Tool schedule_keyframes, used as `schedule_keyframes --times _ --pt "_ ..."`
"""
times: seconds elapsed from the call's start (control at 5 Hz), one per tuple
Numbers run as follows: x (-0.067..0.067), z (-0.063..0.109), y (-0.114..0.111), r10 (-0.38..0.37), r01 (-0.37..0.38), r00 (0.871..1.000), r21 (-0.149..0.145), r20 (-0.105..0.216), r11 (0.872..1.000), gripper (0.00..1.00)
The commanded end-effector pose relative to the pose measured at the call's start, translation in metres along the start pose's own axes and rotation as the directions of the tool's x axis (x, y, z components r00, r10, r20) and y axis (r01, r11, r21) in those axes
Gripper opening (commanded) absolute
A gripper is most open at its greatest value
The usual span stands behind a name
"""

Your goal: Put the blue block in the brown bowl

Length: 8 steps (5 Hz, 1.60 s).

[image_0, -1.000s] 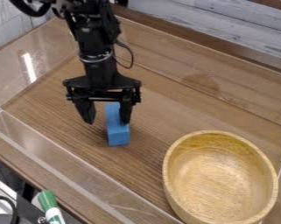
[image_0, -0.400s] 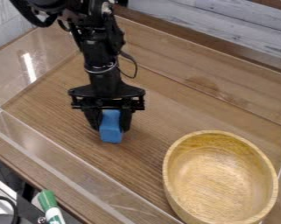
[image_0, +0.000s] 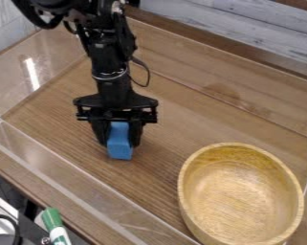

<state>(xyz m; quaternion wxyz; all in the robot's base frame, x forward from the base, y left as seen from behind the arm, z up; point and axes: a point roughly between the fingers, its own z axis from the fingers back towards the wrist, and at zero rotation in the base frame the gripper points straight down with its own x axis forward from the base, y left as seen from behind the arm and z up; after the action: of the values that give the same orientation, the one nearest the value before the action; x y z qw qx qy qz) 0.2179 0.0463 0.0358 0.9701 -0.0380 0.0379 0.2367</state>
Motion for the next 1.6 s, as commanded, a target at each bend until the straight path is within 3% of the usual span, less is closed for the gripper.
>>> schedule_keyframes --times 0.0,0.2,0.8,1.0,1.4 --pt "0.01 0.023 -0.006 -0.028 0.028 0.997 -0.01 0.073 1.0 0.0" --pt "0.008 0.034 -0.01 -0.034 0.035 0.997 -0.014 0.073 0.999 0.0" --pt "-0.01 0.101 -0.033 -0.052 0.059 0.994 -0.066 0.095 0.996 0.0" --pt "-0.023 0.109 -0.046 -0.065 0.073 0.993 -0.079 0.097 0.994 0.0" --pt "-0.06 0.107 -0.08 -0.142 0.15 0.986 -0.086 0.091 0.985 0.0"
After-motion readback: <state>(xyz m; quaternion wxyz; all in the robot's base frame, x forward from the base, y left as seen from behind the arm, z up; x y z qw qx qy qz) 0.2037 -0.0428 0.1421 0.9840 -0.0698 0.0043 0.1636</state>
